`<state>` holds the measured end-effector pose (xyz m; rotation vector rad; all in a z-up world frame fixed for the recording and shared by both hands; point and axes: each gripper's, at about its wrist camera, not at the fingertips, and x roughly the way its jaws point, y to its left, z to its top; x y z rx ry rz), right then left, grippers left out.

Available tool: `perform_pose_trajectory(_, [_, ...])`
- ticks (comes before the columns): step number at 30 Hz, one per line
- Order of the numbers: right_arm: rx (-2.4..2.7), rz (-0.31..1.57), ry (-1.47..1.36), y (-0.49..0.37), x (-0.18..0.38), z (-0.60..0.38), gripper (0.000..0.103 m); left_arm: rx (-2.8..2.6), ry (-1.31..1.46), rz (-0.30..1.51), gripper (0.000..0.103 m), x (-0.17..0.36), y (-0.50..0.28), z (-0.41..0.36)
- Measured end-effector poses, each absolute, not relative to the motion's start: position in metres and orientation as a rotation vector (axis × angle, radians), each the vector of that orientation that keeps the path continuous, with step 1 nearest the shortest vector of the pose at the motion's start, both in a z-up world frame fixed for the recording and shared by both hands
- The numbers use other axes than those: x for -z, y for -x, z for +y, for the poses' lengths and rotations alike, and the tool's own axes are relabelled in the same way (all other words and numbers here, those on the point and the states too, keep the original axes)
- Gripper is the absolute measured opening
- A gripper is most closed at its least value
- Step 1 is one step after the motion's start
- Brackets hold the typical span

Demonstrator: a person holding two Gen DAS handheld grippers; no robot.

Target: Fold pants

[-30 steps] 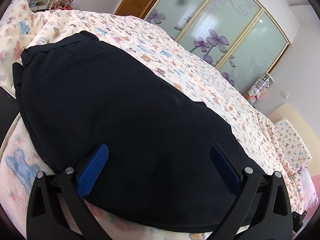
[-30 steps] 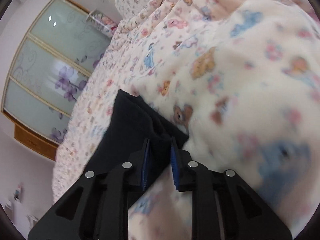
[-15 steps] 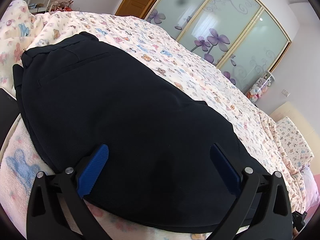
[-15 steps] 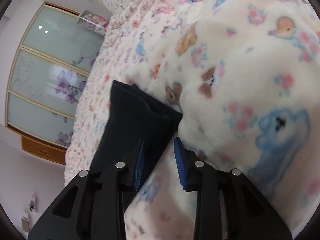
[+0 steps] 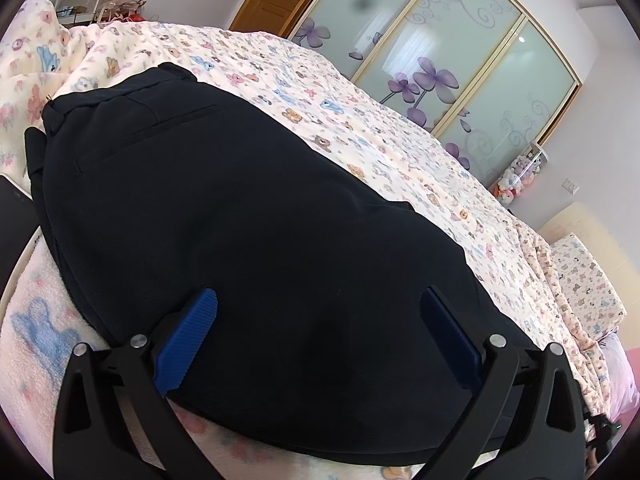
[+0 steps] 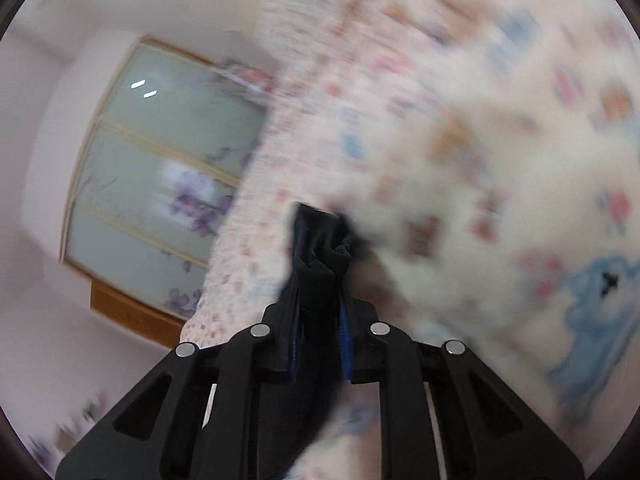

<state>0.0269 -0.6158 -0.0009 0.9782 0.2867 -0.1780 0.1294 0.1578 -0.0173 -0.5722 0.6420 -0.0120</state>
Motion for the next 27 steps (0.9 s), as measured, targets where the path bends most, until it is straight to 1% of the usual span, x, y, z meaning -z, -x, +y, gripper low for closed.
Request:
perform_pose_trajectory(3, [0.086,0.255,-0.821,-0.035,-0.037,-0.576,0.016,0.008,0.565,0.643,0.101,0.017,-0.130,0.157])
perform_pose_trajectory(7, [-0.092,0.267,-0.651,-0.055,-0.078,-0.501,0.016,0.006,0.559,0.644,0.101,0.018,-0.130,0.157])
perform_pose_trajectory(11, [-0.298,0.315,-0.613,-0.080,-0.092,-0.428,0.016,0.009,0.565,0.643,0.101,0.018,-0.130,0.157])
perform_pose_trajectory(13, [-0.409,0.380,-0.615,-0.097,-0.084,-0.385,0.016,0.009,0.565,0.644,0.101,0.018,-0.130,0.158])
perform_pose_trajectory(15, [-0.475,0.477,-0.606,-0.116,-0.065,-0.344,0.016,0.008,0.564,0.645,0.101,0.018,-0.131,0.158])
perform_pose_trajectory(17, [-0.474,0.665,-0.584,-0.141,-0.026,-0.306,0.016,0.007,0.563,0.646,0.101,0.018,-0.131,0.158])
perform_pose_trajectory(19, [-0.432,0.817,-0.607,-0.157,0.011,-0.292,0.016,0.008,0.564,0.646,0.101,0.018,-0.131,0.158])
perform_pose_trajectory(20, [-0.412,0.863,-0.641,-0.160,0.027,-0.290,0.016,0.010,0.566,0.645,0.101,0.018,-0.131,0.158])
perform_pose_trajectory(22, [-0.405,0.849,-0.682,-0.158,0.034,-0.292,0.016,0.016,0.571,0.645,0.101,0.018,-0.130,0.159])
perform_pose_trajectory(27, [-0.483,0.719,-0.609,-0.151,-0.008,-0.282,0.016,0.014,0.579,0.650,0.101,0.018,-0.131,0.160])
